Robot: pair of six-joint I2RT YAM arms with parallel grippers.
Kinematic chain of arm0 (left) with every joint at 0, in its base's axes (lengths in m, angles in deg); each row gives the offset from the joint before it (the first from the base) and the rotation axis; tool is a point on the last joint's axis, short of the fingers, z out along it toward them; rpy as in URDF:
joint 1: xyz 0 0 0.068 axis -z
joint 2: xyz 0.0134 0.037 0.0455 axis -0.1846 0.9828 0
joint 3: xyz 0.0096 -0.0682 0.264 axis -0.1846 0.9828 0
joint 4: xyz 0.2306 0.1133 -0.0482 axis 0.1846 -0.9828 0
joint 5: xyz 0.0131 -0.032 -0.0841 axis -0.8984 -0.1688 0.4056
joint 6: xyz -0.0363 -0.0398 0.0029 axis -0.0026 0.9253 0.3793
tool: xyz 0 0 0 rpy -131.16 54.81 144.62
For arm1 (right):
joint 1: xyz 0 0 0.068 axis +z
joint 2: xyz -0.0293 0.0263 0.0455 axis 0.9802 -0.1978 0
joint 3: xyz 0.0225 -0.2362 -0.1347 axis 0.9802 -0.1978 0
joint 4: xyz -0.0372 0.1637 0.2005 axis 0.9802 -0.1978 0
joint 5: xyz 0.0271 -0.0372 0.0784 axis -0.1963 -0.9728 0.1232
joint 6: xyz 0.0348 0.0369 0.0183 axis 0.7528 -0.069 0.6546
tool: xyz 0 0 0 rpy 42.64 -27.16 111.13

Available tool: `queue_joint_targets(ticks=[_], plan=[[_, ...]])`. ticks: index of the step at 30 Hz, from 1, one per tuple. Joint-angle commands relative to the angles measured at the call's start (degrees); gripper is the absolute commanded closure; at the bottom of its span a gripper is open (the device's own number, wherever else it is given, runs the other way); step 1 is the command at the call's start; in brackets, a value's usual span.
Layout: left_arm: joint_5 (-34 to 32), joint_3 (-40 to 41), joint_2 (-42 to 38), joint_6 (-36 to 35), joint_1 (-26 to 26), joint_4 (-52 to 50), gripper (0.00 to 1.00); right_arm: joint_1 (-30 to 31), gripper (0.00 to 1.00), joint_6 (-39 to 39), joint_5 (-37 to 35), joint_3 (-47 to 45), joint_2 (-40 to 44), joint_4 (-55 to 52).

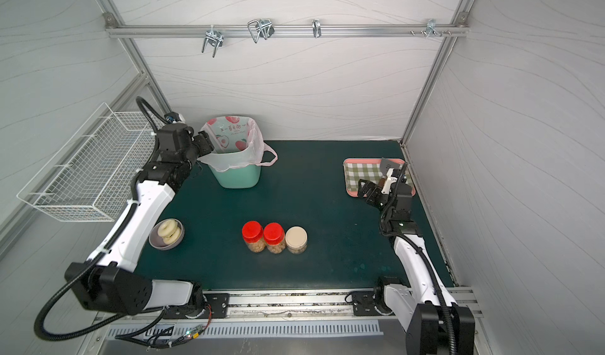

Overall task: Empty moldy peanuts from jars
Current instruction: Move the trash bin to the center of the board.

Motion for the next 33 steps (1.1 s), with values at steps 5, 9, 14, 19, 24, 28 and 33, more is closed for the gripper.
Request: queue_joint_targets(ticks=[5, 9, 14, 19, 24, 28, 33], plan=[[6.9, -13.2, 11.4, -2.0, -4.2, -14.1, 0.41, -0.5, 0.01, 0.8, 1.8, 2.0, -1.3, -1.3], [6.3, -19.1, 16.1, -4.2, -4.2, -18.7, 0.41, -0.7, 0.01, 0.7, 2.3, 2.5, -2.5, -1.5], [4.8, -21.5, 18.9, -4.6, -4.4, -20.8, 0.47, -0.8, 0.01, 0.6, 3.3, 3.4, -4.3, -1.9], [3.4, -21.6, 20.2, -3.9, -4.4, -21.3, 0.56, -0.9, 0.01, 0.6, 3.6, 3.7, -4.6, -2.4], [3.0, -21.6, 20.6, -3.5, -4.3, -22.0, 0.67, -1.0, 0.01, 0.6, 3.9, 3.9, -5.2, -2.4], [1.8, -21.4, 20.9, -3.6, -4.3, -22.4, 0.7, -1.1, 0.01, 0.6, 4.4, 4.1, -5.5, -2.5], [2.0, -20.7, 20.6, -2.7, -4.3, -22.3, 0.81, -1.3, 0.01, 0.6, 4.6, 4.2, -5.5, -2.6]])
